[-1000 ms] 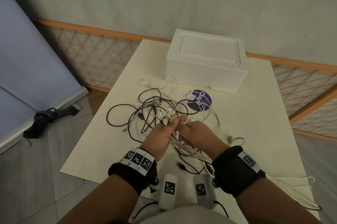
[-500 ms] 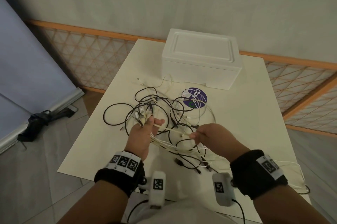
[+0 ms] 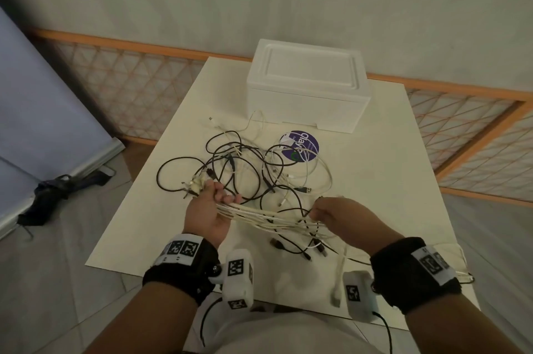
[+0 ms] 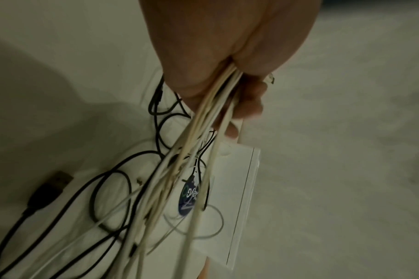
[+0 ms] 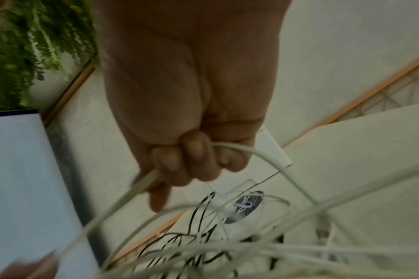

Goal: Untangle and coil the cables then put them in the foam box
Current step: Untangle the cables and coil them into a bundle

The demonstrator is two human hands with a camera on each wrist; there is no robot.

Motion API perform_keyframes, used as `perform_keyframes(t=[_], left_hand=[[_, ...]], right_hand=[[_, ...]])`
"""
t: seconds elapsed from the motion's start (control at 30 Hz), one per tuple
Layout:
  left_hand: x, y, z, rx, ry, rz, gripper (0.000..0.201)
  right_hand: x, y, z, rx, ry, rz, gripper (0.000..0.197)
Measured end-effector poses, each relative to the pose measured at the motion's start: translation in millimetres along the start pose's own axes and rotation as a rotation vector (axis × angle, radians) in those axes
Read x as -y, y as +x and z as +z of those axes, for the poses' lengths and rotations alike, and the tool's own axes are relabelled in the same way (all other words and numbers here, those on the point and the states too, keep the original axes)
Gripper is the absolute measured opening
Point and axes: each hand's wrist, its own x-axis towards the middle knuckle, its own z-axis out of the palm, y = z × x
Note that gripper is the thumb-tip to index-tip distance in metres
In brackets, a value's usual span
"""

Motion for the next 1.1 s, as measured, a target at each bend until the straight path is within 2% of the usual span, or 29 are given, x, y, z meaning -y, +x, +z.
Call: perform_keyframes(t=[0.1, 0.23, 0.3, 0.37, 0.43, 0.53, 0.6, 0.7, 0.87, 1.1], left_hand=[[-12, 4, -15, -0.052, -0.044, 0.005, 0.034], [-14, 0, -20, -0.06, -0.038, 0.052, 0.034], [-2, -5, -10, -0.03, -0.021, 0.064, 0.035], [16, -13, 5, 0.019, 0.015, 0.071, 0.034], [37, -25, 23, 0.075, 0.069, 0.072, 0.034], [61, -41, 42, 0.154, 0.169, 0.053, 0.034], [72, -49, 46, 0.179, 0.199, 0.057, 0.033], [76, -56, 40, 0.143, 0.134, 0.097, 0.034], [72, -56, 12, 0.009, 0.037, 0.076, 0.035], [79, -47, -7, -0.113, 0.074, 0.057, 0.035]], right_hand=[[-28, -15, -11, 0.028, 0.085, 0.076, 0.026], [-51, -33, -25, -0.024, 0.31, 0.173, 0.036], [-40, -32, -29, 0.073, 0.402, 0.19, 0.037], [-19, -23, -30, 0.223, 0.299, 0.09, 0.035], [7, -12, -27, 0.264, 0.246, -0.049, 0.034], [41, -2, -17, 0.317, 0.495, -0.071, 0.023], [52, -1, -8, 0.344, 0.573, -0.067, 0.019], [36, -2, -1, 0.236, 0.466, -0.092, 0.03], [-24, -19, -7, 0.246, 0.146, -0.072, 0.027], [-96, -42, -11, 0.268, 0.081, 0.093, 0.038]])
